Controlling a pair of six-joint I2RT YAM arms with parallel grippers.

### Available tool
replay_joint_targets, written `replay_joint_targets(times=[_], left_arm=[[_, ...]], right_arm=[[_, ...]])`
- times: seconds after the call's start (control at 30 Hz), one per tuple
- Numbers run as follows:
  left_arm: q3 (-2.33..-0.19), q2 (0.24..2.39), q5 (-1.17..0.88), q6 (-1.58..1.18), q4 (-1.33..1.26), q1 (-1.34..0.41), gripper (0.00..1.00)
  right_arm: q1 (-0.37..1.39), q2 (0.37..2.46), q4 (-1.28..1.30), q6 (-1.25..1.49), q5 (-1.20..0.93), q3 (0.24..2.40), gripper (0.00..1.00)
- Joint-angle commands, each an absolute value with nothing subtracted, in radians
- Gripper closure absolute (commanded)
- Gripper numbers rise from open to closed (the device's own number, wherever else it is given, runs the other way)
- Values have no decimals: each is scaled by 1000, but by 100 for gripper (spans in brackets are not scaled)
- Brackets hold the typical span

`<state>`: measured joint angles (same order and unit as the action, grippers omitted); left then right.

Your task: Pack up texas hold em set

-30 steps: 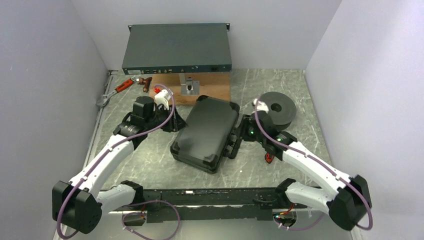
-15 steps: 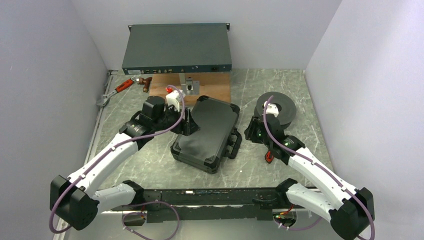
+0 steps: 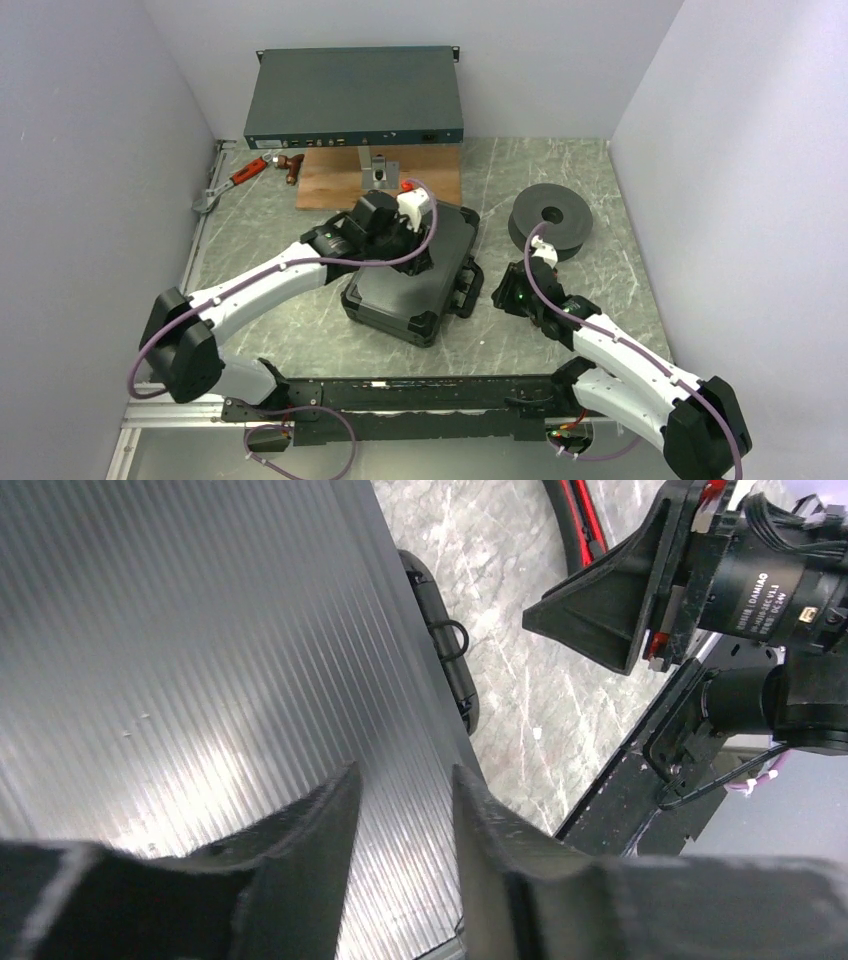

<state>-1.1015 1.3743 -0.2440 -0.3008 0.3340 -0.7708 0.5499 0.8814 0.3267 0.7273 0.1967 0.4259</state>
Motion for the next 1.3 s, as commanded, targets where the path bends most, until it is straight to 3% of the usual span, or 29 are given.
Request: replay_joint_targets(times=[0.0,0.1,0.27,0.53,0.73,0.87,1.27], left_arm=[[-1166,1435,-198,-278,329,-810,62],[-1168,1476,-189,-278,318,-830,66],[-1154,1516,-183,-278,302,-857,83],[-1123,1569,-213,-279,283,-878,96],[-1033,1564,-231,-291,251,-881,100],[-991,1560,-243,-297,245,-882,100],[-900,1532,-249,-327,210,-892,100]], right_arm=[[540,865,251,778,191,405,63],[535,880,230,775,181,390,64],[526,916,170,773,145,369,67],[518,974,97,762,109,361,69],[511,1005,74,741,100,374,71],[504,1034,41,741,84,373,78],[496,1127,-27,749,46,386,82]])
